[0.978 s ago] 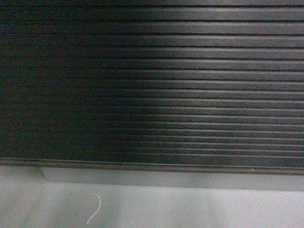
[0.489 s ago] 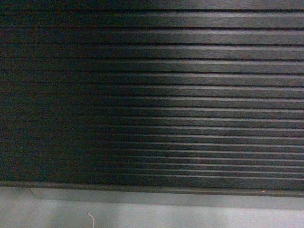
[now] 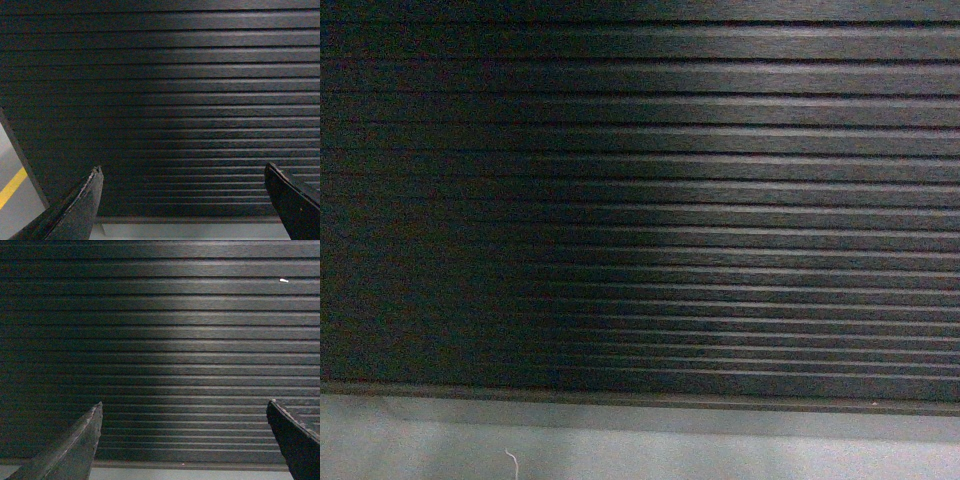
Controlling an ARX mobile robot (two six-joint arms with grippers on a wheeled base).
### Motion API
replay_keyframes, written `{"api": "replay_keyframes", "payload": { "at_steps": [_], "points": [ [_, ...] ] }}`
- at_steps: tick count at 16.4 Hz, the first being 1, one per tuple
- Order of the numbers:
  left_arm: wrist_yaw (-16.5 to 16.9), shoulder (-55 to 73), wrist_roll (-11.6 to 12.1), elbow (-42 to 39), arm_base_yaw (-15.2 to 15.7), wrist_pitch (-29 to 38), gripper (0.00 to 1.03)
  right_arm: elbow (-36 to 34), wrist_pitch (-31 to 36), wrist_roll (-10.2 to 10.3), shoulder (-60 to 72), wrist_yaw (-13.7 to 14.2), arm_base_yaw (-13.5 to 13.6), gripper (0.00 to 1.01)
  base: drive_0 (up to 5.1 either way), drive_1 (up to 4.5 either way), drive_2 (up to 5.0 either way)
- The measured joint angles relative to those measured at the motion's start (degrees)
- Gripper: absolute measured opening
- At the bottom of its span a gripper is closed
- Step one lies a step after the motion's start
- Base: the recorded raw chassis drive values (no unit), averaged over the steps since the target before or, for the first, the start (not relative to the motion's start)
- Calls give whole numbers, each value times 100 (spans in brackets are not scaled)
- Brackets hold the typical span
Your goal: Place dark red mango on scale at checkout
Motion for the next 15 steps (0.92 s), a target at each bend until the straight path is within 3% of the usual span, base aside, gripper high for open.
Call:
{"api": "replay_keyframes", "payload": {
  "at_steps": [15],
  "points": [
    [2, 0, 2, 0, 0, -2, 98, 0, -2, 2, 0, 2, 0, 98, 0, 0, 0]
  ]
}}
